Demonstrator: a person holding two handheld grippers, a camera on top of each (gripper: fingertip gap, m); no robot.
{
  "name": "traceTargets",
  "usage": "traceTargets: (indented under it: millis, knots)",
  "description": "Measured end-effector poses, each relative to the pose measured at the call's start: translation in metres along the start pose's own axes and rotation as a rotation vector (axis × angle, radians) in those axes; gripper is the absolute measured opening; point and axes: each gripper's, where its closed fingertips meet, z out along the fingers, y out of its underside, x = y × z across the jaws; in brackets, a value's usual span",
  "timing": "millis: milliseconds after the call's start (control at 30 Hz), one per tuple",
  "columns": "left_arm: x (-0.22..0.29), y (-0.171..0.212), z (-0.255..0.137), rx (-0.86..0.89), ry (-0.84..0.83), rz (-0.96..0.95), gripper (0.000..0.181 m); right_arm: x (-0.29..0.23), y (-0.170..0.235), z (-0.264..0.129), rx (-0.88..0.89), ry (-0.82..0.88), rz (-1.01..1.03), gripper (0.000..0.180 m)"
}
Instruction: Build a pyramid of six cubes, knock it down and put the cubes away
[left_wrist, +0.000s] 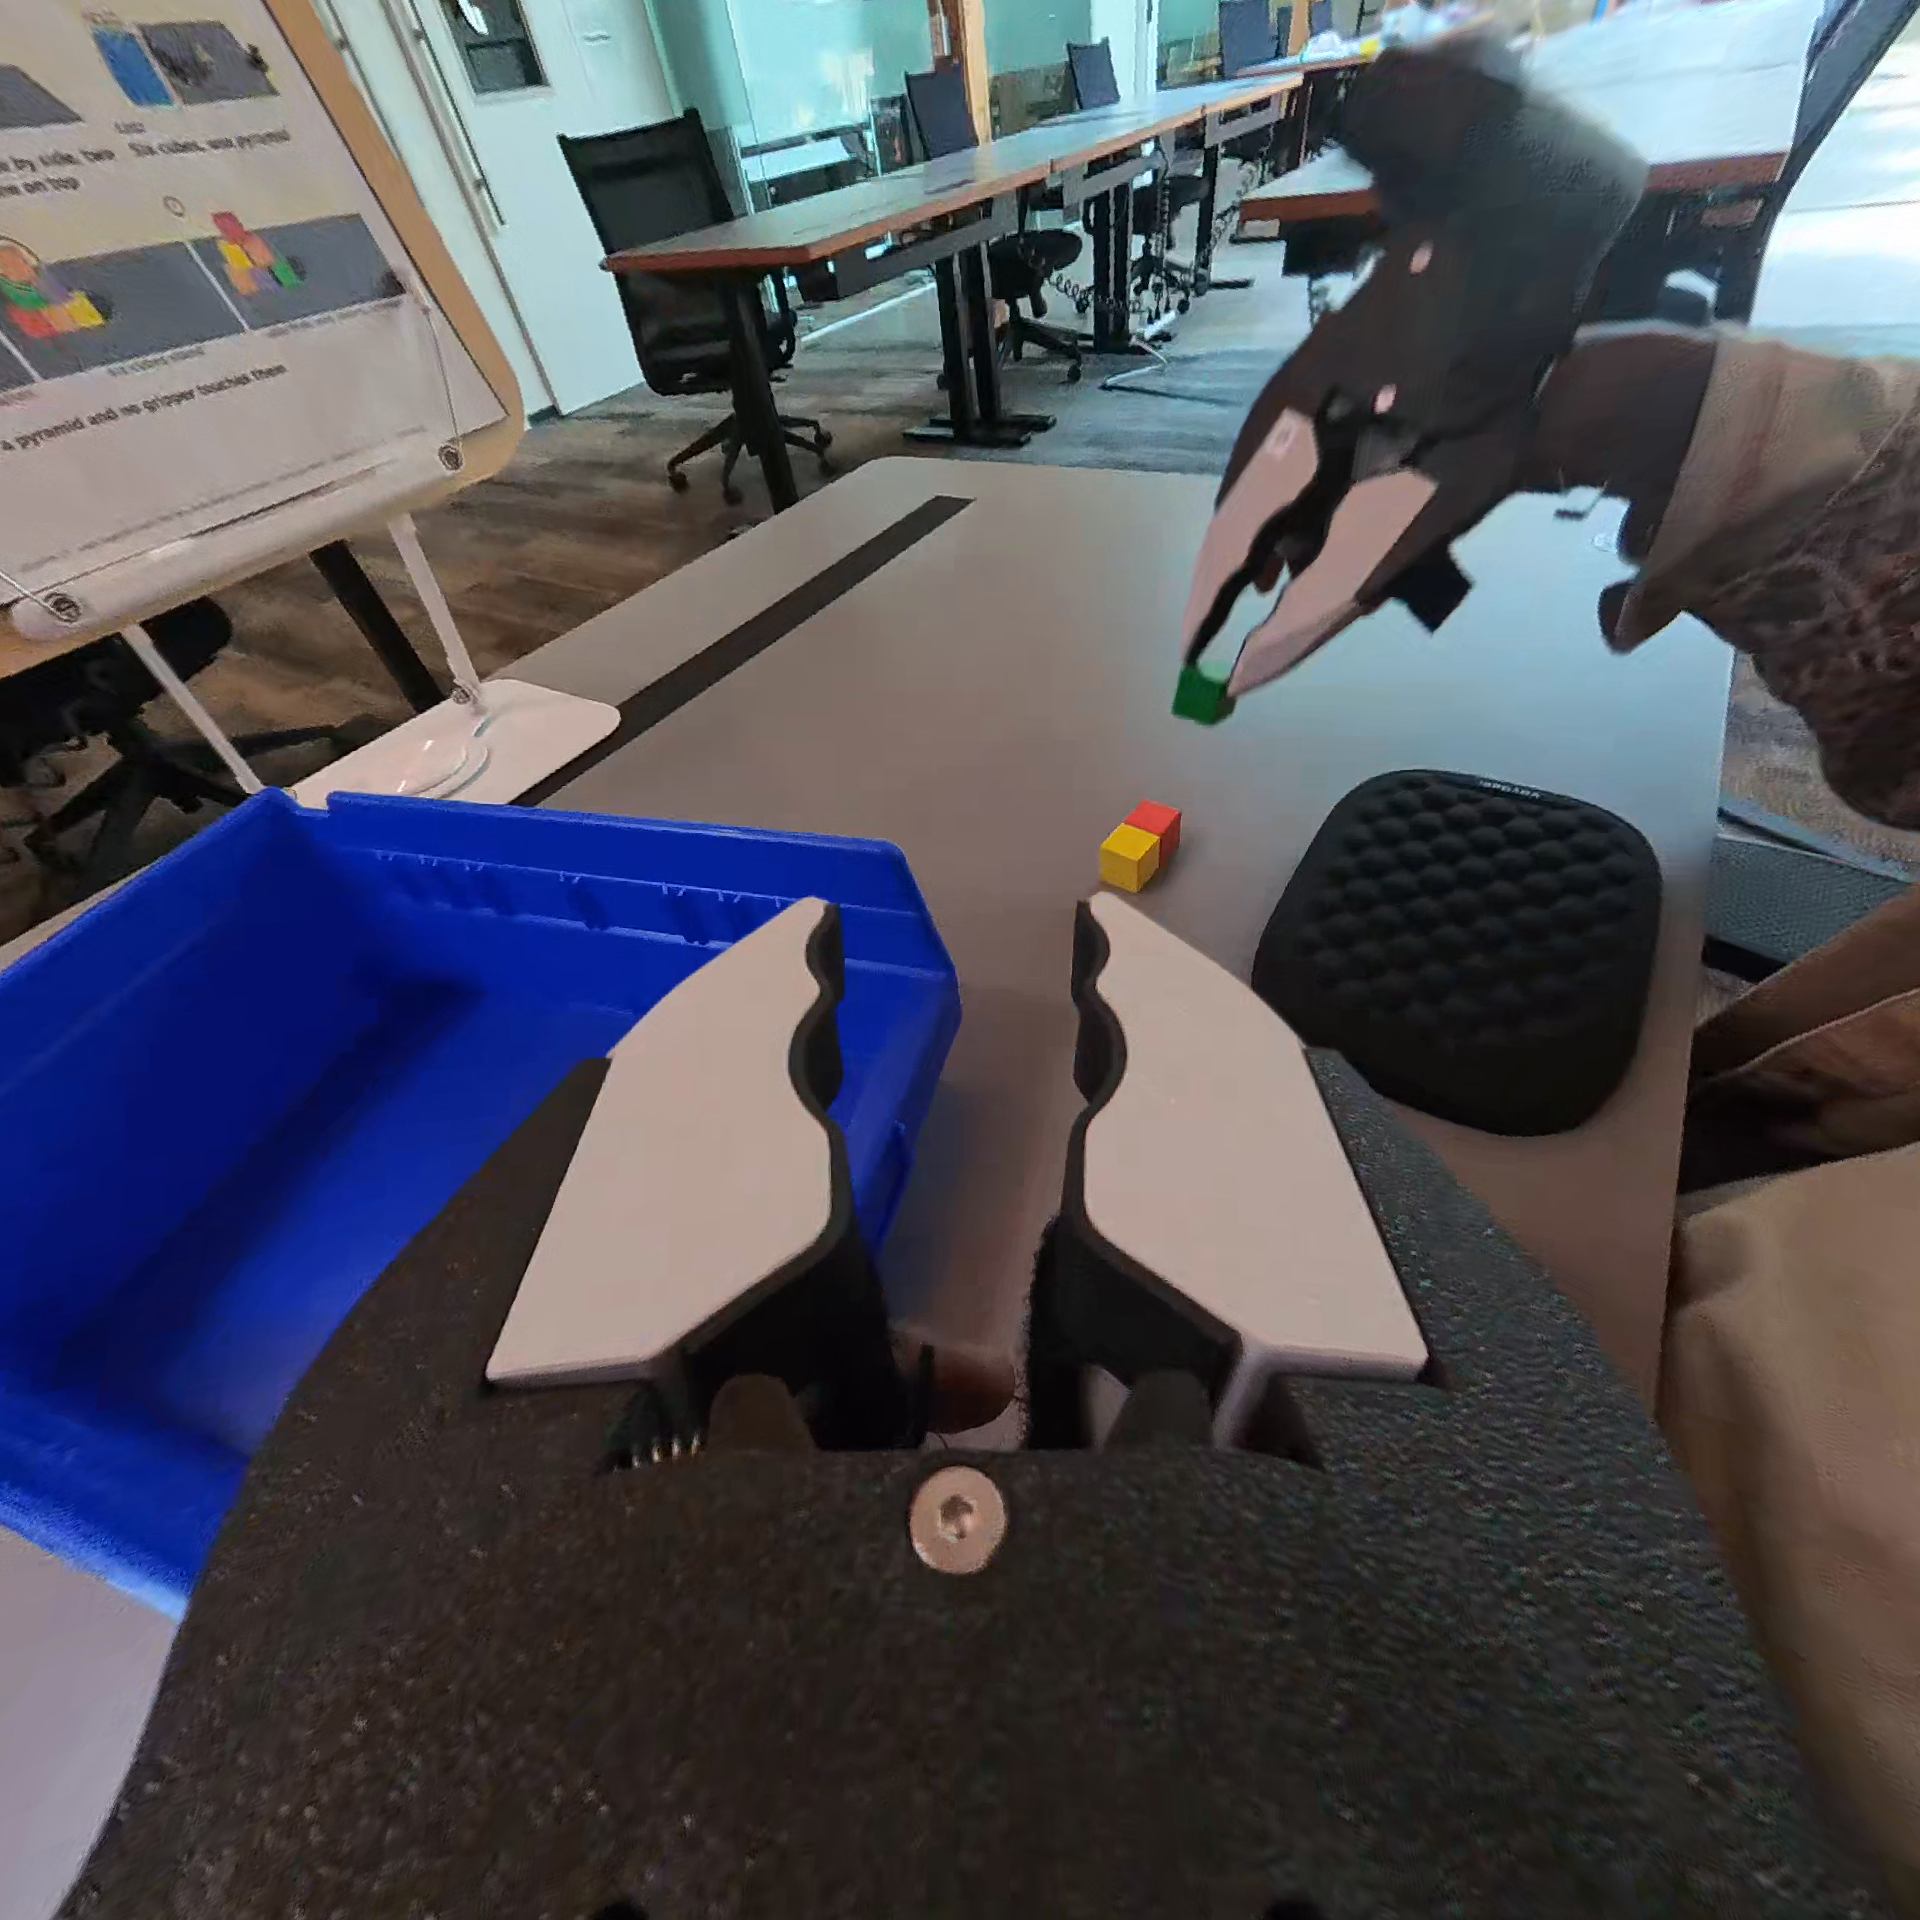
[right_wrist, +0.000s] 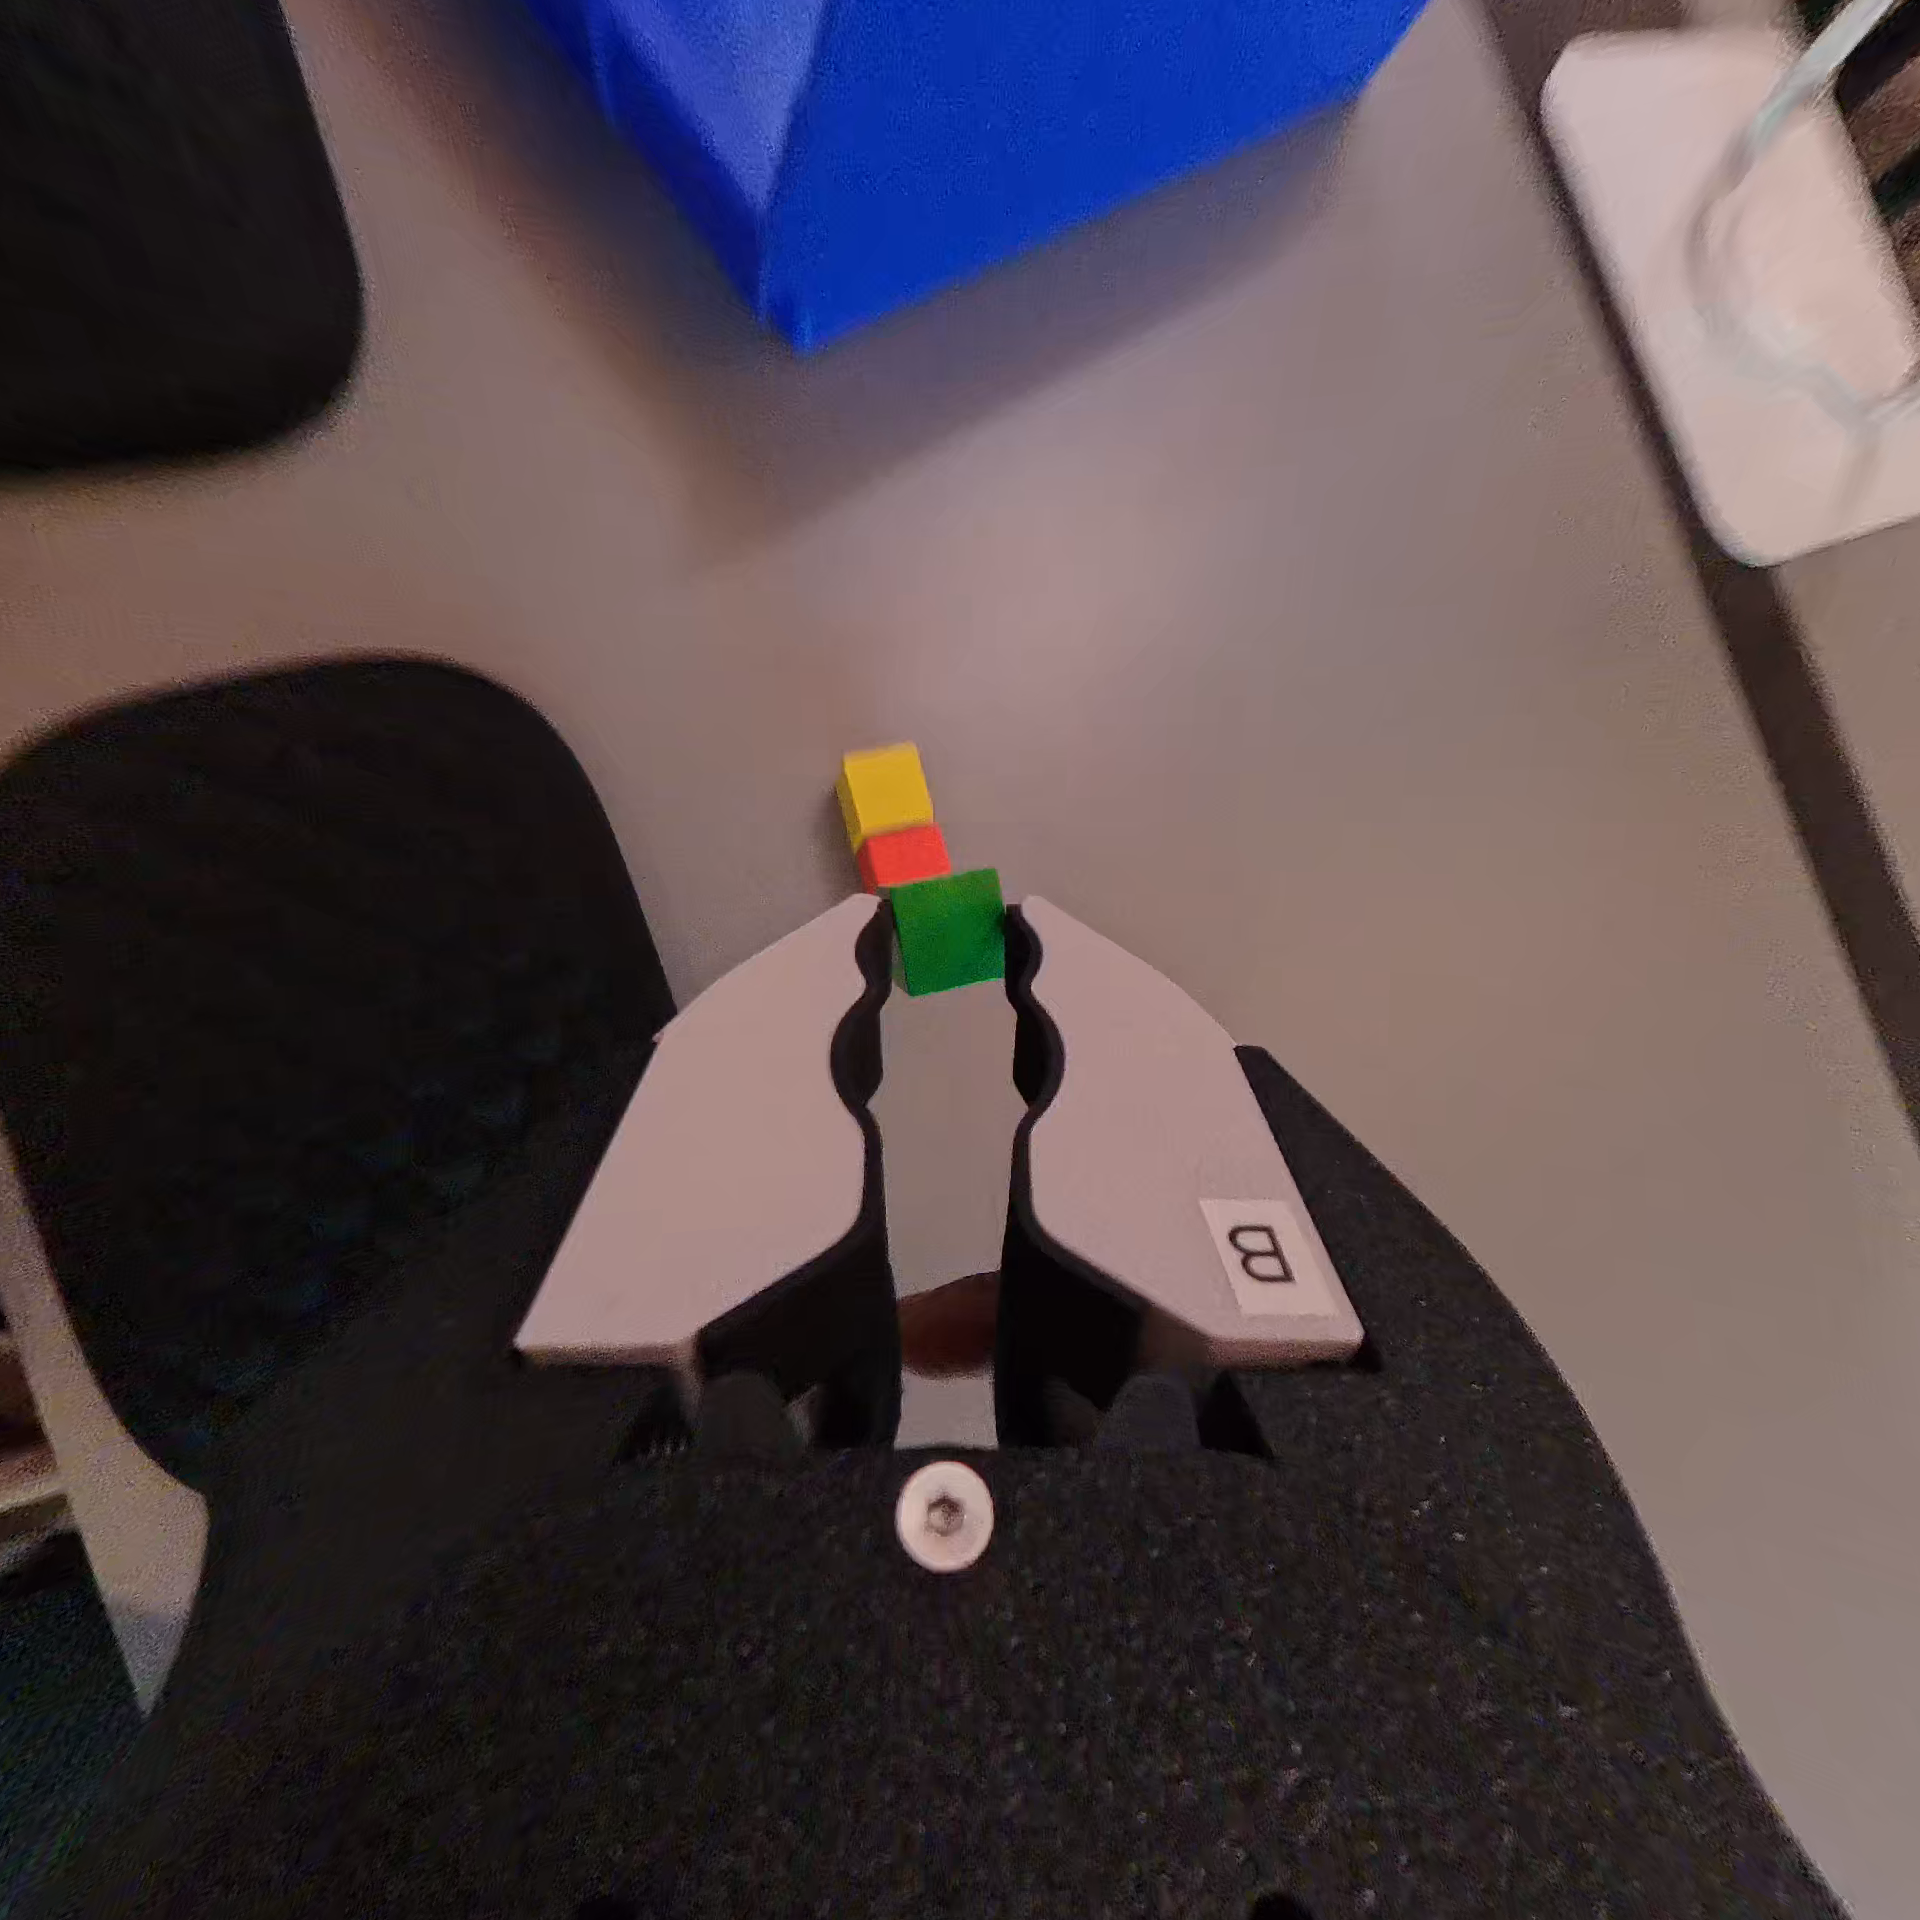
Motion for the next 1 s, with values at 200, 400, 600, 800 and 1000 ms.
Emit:
traceTargets:
  millis: [200,400,600,800,1000]
  knots:
    - [-0.009,0.004,-0.005,-0.011,-0.028,-0.017,0.042,-0.007,0.037,0.03,-0.136,-0.024,-0.024,0.02]
    - [-0.01,0.006,-0.005,-0.029,-0.038,-0.003,0.042,-0.007,0.038,0.041,-0.165,-0.022,-0.043,0.02]
    - [-0.01,0.01,-0.004,-0.051,-0.039,0.006,0.042,-0.004,0.039,0.047,-0.18,-0.038,-0.05,0.021]
    - [-0.013,0.012,-0.004,-0.065,-0.048,0.006,0.042,-0.006,0.04,0.051,-0.187,-0.049,-0.049,0.021]
    - [-0.014,0.016,-0.003,-0.097,-0.056,0.012,0.042,-0.004,0.038,0.053,-0.187,-0.05,-0.037,0.021]
